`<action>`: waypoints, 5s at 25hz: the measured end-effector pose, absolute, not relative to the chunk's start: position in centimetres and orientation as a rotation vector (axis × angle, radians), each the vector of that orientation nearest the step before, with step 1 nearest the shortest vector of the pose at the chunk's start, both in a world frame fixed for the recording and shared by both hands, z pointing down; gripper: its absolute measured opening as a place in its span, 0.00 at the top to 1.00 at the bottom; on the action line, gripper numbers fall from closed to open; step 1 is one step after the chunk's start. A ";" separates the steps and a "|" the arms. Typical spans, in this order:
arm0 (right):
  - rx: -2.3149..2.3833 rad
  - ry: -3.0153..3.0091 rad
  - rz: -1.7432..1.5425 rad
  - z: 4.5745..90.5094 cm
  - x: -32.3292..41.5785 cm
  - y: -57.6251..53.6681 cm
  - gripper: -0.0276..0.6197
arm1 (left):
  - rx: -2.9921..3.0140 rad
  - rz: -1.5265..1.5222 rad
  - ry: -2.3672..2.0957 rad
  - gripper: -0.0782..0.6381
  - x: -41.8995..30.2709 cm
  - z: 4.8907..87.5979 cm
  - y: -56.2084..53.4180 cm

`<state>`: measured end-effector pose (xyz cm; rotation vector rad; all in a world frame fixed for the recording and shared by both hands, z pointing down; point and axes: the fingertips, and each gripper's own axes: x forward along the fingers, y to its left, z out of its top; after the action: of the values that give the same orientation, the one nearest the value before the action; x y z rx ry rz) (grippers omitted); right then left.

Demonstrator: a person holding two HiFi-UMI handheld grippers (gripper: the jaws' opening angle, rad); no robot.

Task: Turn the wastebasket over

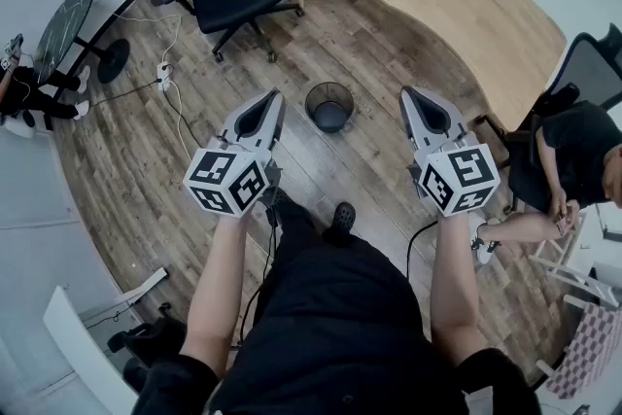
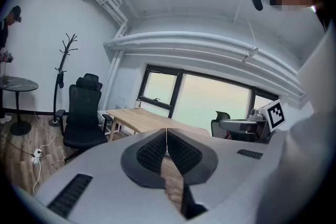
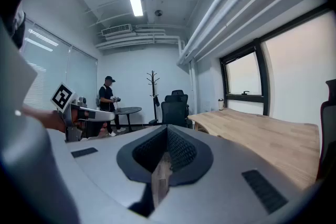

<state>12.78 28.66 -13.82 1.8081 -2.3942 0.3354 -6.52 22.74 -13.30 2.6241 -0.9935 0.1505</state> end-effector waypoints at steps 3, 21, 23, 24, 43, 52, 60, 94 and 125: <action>1.796 -2.389 0.314 -14.0 13.0 29.0 0.91 | 2.624 0.152 -0.998 0.86 -6.2 -13.5 22.8; 1.768 -2.402 0.278 -14.3 14.4 30.8 0.91 | 2.639 0.206 -0.989 0.86 -3.8 -14.0 23.9; 1.758 -2.403 0.278 -13.9 14.5 31.0 0.91 | 2.635 0.212 -0.995 0.86 -3.7 -13.8 24.2; 1.749 -2.403 0.280 -13.7 14.5 31.1 0.91 | 2.632 0.214 -0.999 0.86 -3.7 -13.7 24.3; 1.702 -2.335 0.436 -9.2 12.5 28.0 0.91 | 2.530 0.262 -0.981 0.86 -5.4 -8.6 20.9; 1.672 -2.323 0.486 -8.4 11.3 20.3 0.91 | 2.485 0.273 -0.968 0.86 -6.2 -6.7 13.1; 1.665 -2.307 0.587 -6.5 8.4 13.0 0.91 | 2.486 0.320 -0.908 0.86 -7.5 -5.2 6.8; 1.452 -2.131 0.825 10.0 10.6 6.3 0.91 | 2.171 0.517 -0.807 0.86 -2.3 11.7 4.7; 1.004 -2.146 0.830 36.1 9.5 0.3 0.91 | 1.843 0.644 -1.197 0.86 -4.3 43.2 1.9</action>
<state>9.48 0.30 36.08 1.0036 -2.1459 0.8295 -4.28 1.91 43.24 1.8426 -1.1968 0.6437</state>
